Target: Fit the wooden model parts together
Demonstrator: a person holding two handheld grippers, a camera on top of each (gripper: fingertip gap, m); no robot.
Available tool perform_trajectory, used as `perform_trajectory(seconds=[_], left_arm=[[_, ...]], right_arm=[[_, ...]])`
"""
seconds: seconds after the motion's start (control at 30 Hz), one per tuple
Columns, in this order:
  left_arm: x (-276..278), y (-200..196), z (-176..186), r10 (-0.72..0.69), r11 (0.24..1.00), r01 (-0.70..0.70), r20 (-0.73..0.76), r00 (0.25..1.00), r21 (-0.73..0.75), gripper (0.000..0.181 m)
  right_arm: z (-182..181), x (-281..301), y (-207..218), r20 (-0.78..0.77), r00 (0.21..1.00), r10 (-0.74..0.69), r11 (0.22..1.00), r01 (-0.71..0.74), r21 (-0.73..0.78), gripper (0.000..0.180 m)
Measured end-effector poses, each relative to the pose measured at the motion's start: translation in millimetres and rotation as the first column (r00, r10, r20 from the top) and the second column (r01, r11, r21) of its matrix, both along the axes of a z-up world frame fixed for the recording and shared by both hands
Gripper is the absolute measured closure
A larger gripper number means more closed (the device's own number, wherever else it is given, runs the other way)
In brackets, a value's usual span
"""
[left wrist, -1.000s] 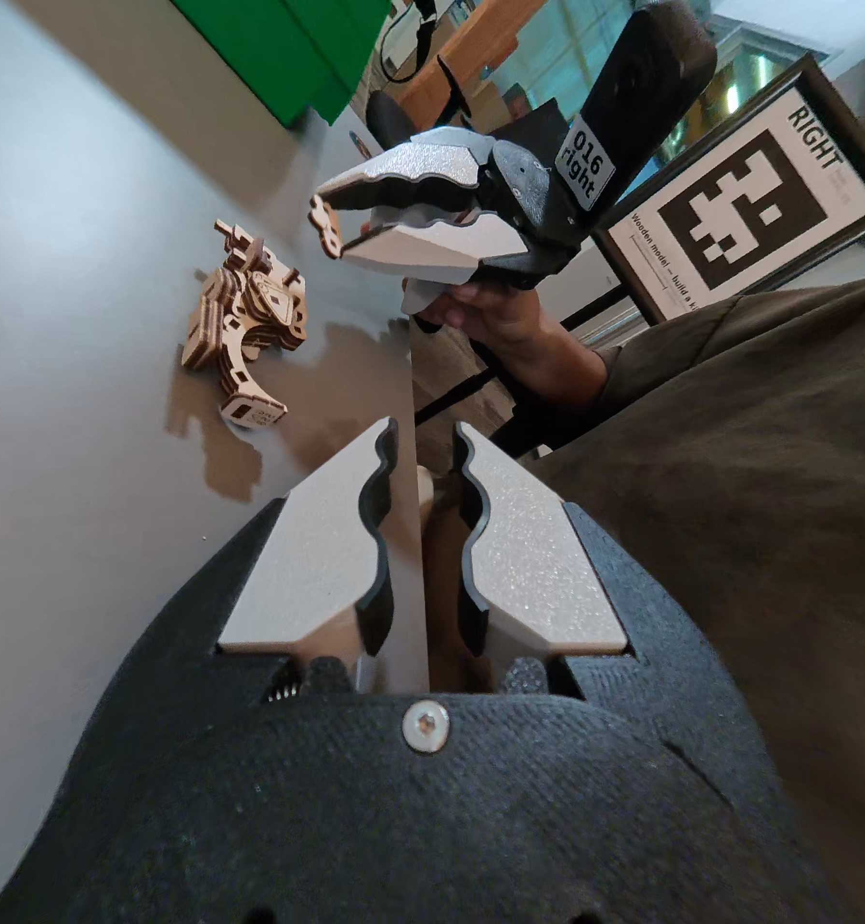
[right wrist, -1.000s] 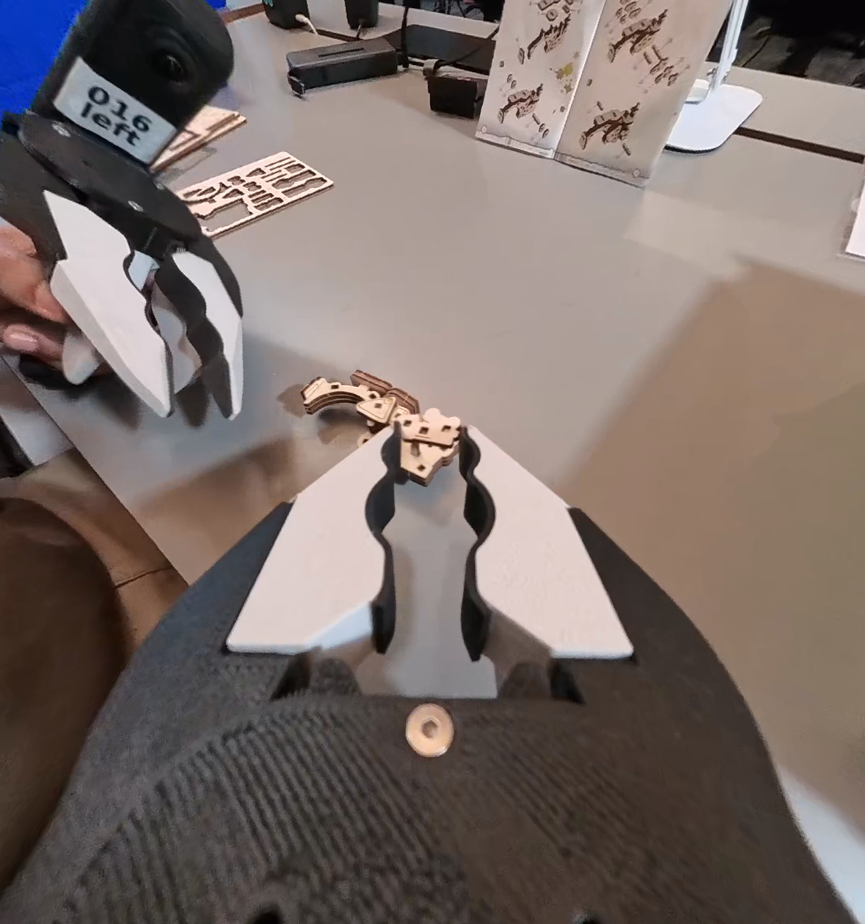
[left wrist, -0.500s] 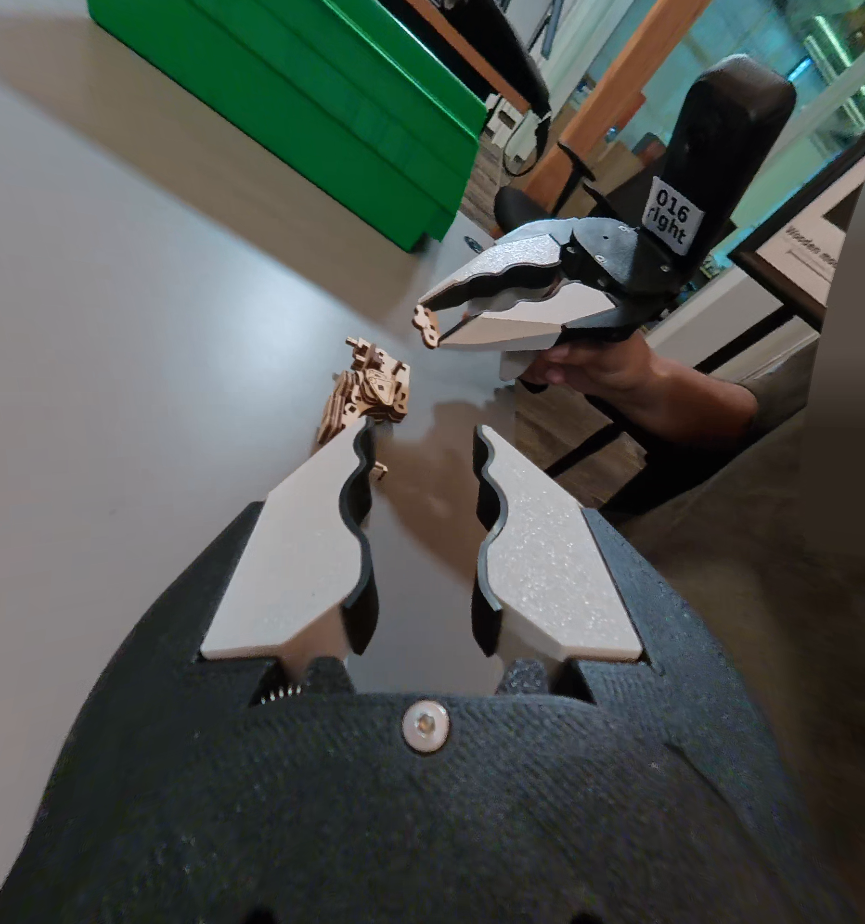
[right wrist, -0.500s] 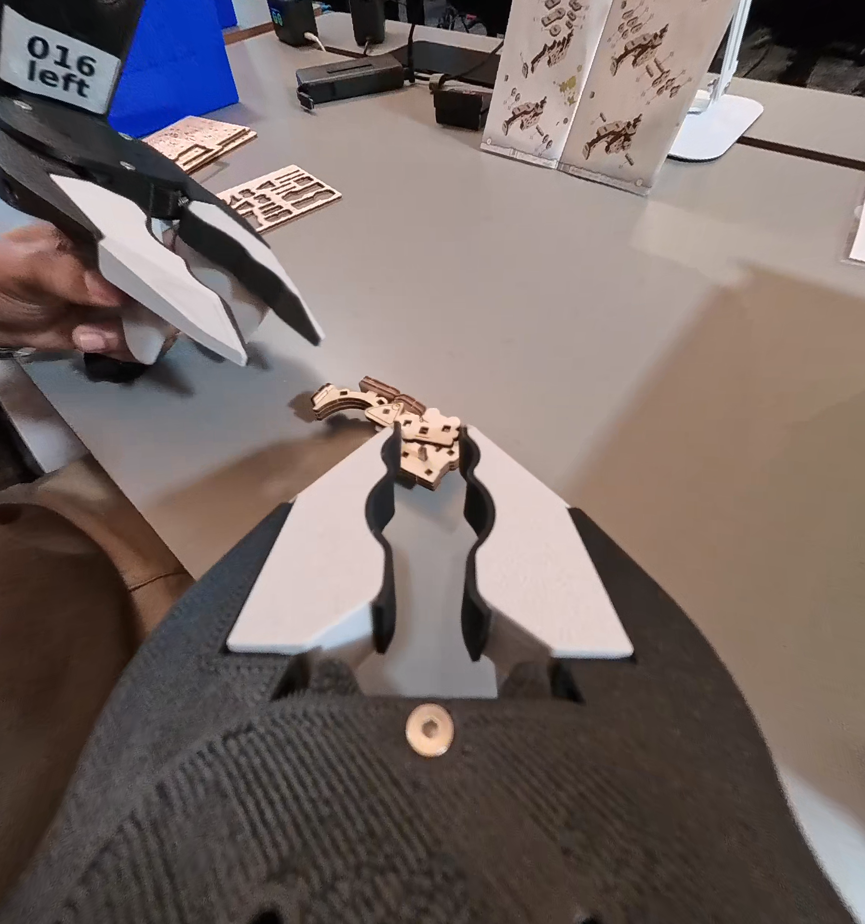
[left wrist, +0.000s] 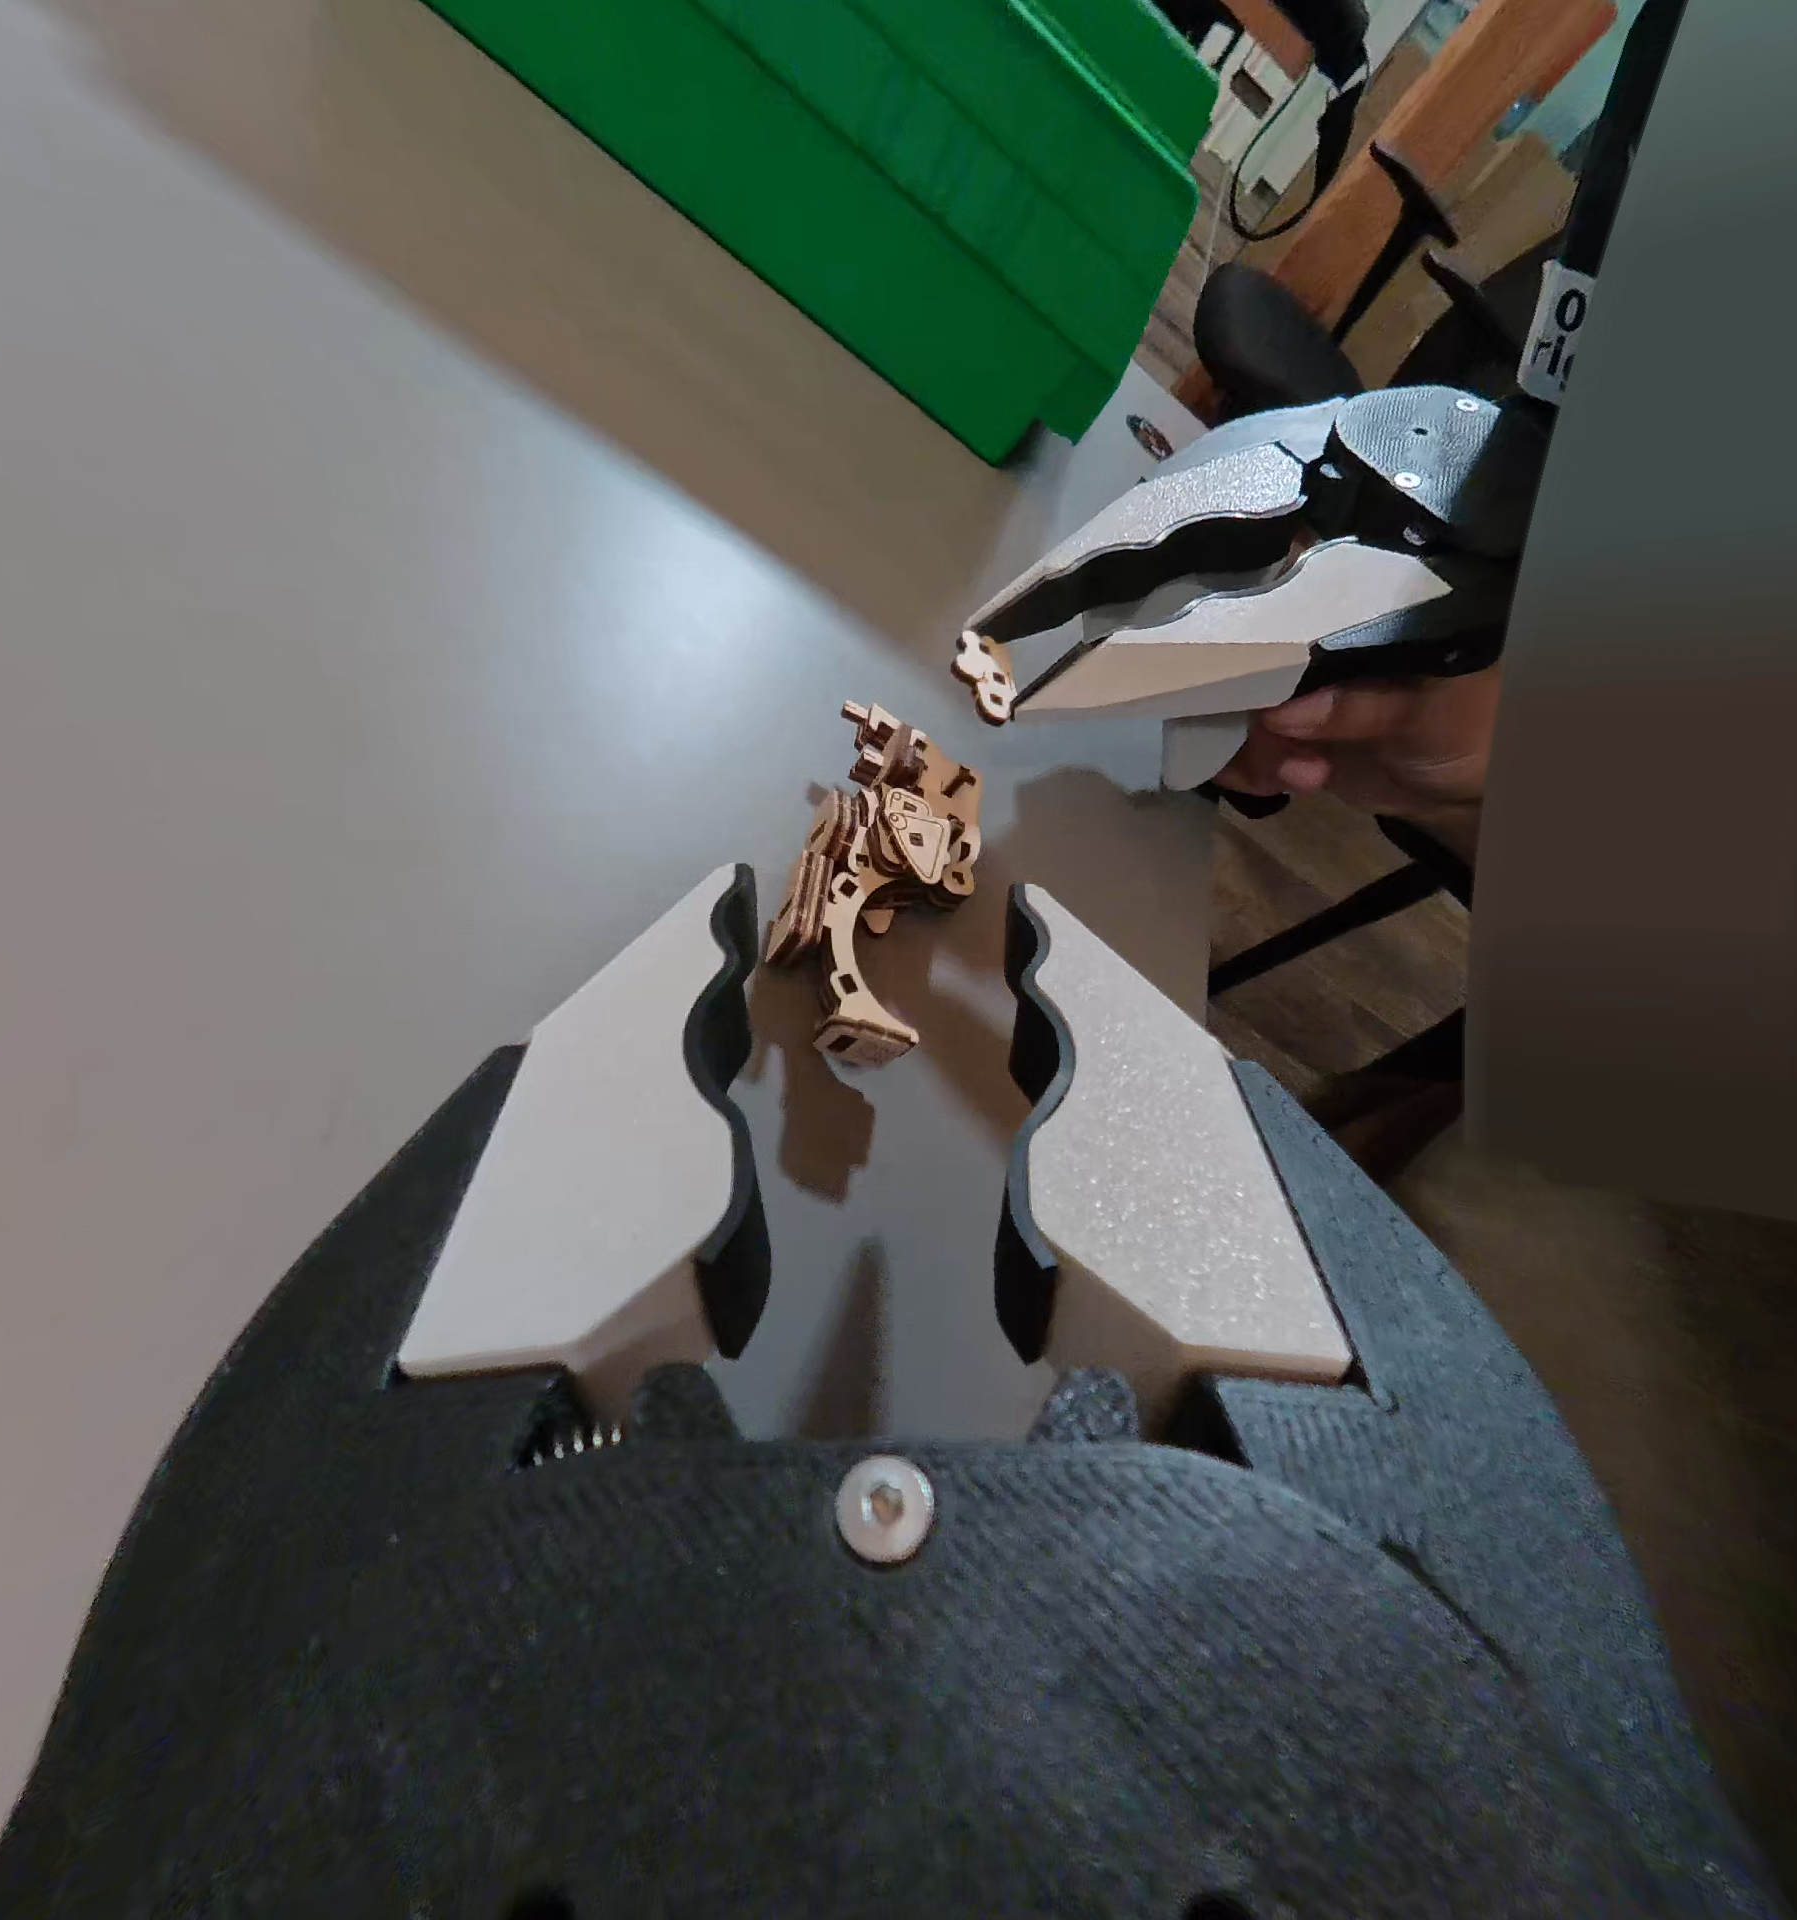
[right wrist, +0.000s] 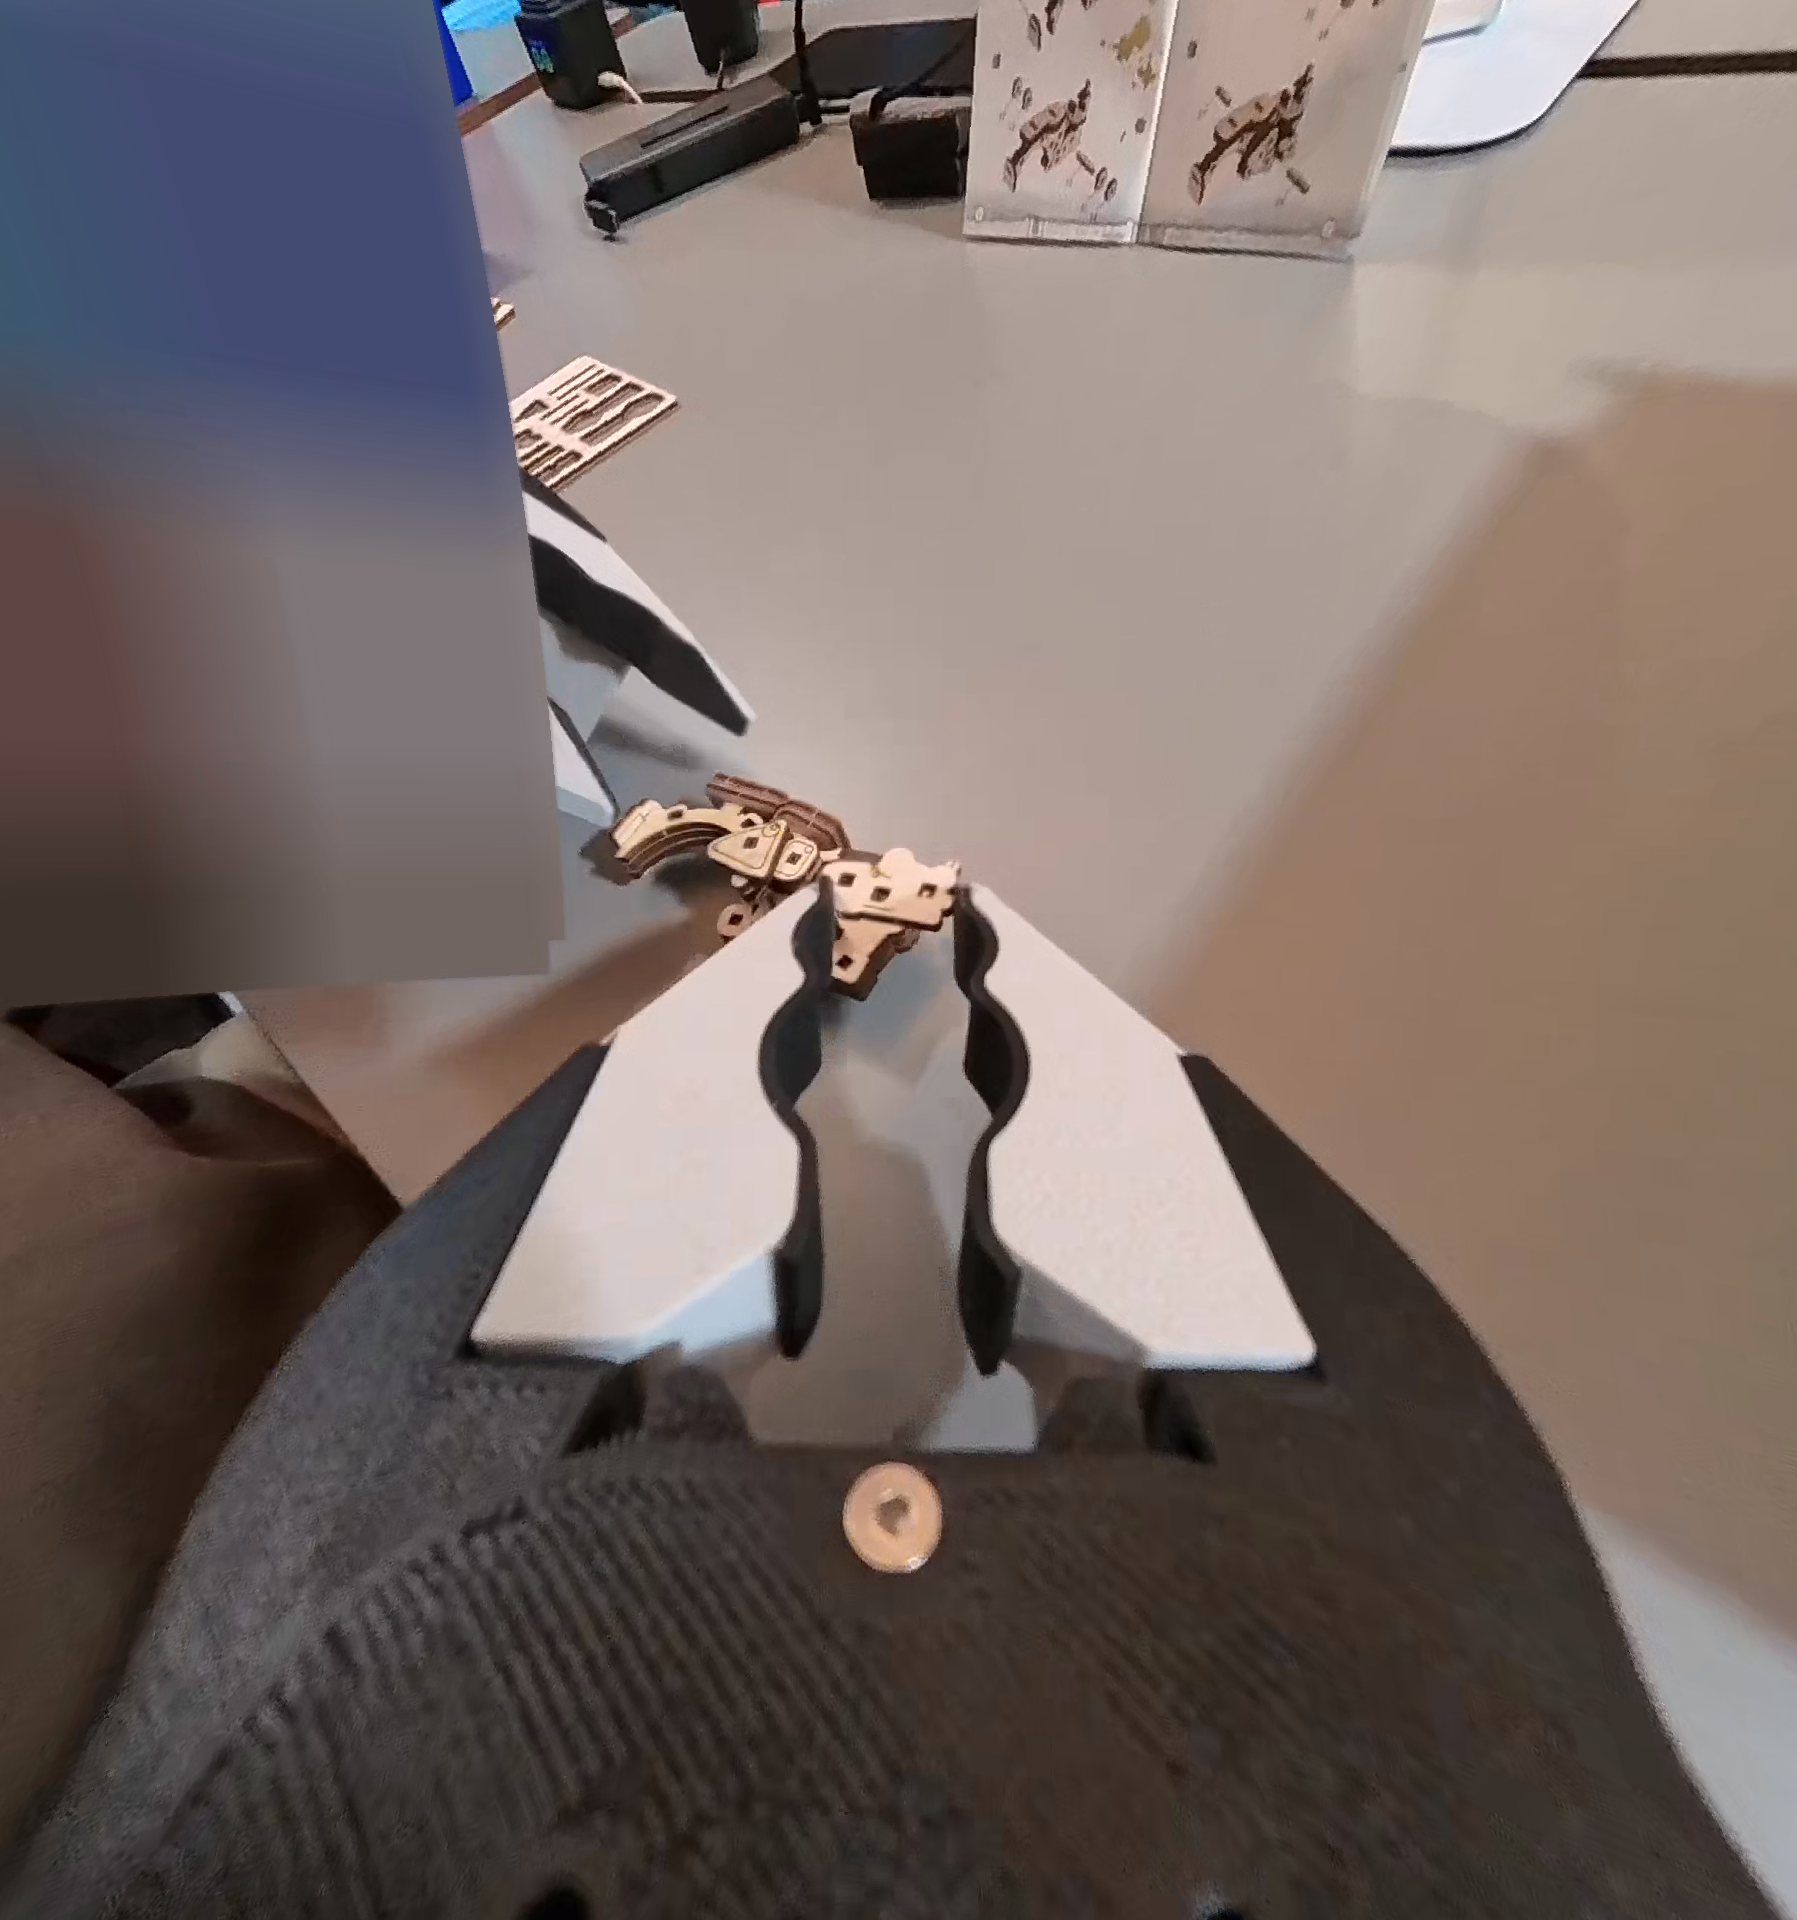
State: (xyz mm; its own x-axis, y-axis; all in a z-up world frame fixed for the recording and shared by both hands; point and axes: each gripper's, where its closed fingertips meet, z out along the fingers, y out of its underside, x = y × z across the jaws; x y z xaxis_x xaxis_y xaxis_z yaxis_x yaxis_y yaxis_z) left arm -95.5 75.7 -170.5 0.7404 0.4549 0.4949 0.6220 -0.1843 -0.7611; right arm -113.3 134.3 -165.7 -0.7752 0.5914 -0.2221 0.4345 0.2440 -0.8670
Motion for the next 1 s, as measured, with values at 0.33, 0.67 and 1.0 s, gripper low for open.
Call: perform_trajectory(seconds=[0.33, 0.67, 1.0], left_arm=[[8.6, 10.2, -11.9, -0.064, 0.998, 0.065, 0.127, 0.990, 0.001, 0.136], [11.6, 5.0, -1.5, -0.068, 0.984, 0.025, 0.243, 0.968, 0.174, 0.134], [1.8, 20.3, -5.4, -0.115, 0.985, 0.077, 0.253, 0.961, 0.153, 0.131]], right_arm=[[-1.3, 5.8, -3.2, -0.022, 0.999, 0.023, 0.999, -0.023, 0.031, 0.158], [10.1, -2.0, 11.9, -0.055, 0.998, -0.016, 1.000, 0.016, -0.002, 0.158], [-1.1, 13.1, -10.5, -0.105, 0.992, 0.075, 0.991, -0.063, 0.117, 0.158]])
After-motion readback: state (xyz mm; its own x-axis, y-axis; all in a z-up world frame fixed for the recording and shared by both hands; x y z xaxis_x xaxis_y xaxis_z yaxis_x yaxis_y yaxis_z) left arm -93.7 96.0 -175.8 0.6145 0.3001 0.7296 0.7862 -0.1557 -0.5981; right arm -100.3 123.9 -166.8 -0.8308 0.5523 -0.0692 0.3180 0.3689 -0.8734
